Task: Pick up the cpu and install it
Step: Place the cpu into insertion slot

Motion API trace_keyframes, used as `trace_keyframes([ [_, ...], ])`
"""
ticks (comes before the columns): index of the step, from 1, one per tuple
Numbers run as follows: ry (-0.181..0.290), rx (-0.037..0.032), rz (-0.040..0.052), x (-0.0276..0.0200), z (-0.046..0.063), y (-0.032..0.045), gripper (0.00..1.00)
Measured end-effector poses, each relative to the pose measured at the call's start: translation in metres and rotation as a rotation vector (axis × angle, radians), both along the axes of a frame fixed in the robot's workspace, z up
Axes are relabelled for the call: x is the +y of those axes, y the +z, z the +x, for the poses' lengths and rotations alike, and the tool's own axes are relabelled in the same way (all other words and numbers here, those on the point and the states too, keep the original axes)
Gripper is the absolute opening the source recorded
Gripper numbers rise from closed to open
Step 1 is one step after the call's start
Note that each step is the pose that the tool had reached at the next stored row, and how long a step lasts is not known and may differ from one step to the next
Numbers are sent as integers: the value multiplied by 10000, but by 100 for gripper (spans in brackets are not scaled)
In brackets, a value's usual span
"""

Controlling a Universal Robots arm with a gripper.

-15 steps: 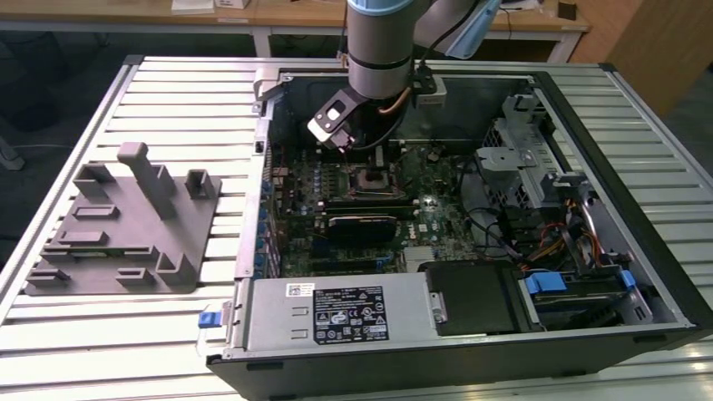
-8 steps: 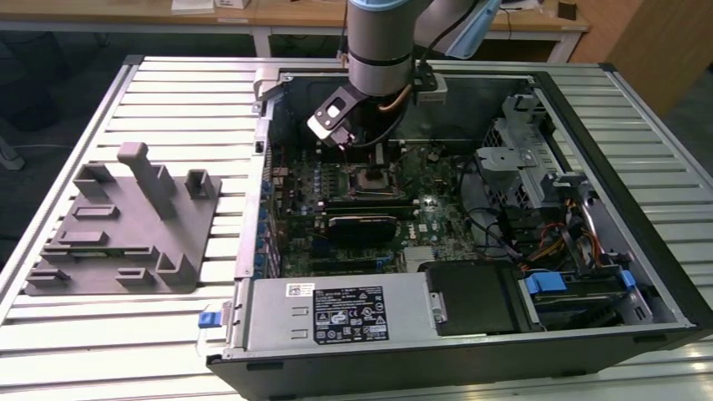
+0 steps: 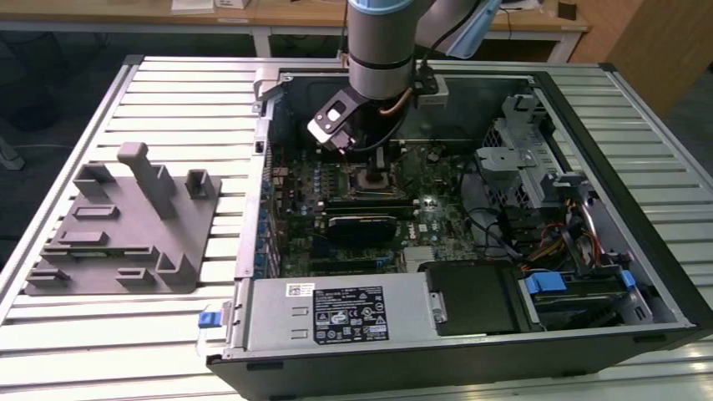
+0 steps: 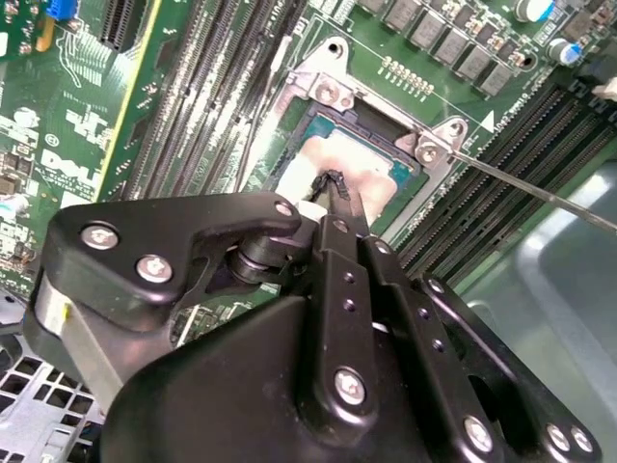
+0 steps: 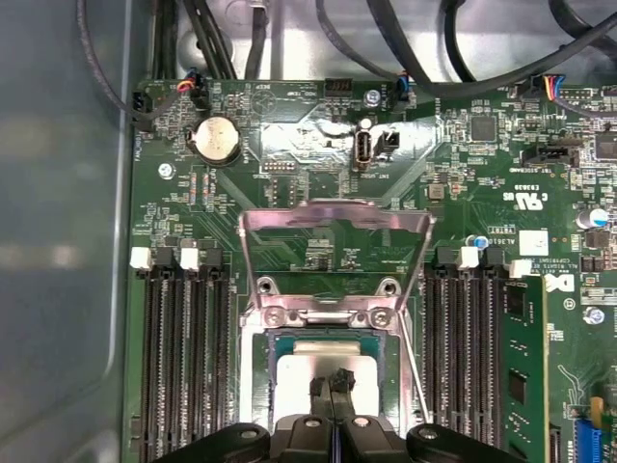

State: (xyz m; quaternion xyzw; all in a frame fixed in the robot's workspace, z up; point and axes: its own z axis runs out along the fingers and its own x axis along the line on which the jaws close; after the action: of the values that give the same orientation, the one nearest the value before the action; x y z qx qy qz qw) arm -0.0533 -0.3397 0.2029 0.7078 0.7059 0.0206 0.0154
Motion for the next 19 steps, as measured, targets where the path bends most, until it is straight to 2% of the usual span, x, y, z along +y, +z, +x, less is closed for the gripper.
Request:
trace_keyframes([
  [13,0,12,91,-17,-2,-67,11],
  [17,0,5,100,-14,0,-53,11],
  [18,0,-8,125,-11,2,-35,11],
  [19,0,0,112,-12,1,-5,11],
])
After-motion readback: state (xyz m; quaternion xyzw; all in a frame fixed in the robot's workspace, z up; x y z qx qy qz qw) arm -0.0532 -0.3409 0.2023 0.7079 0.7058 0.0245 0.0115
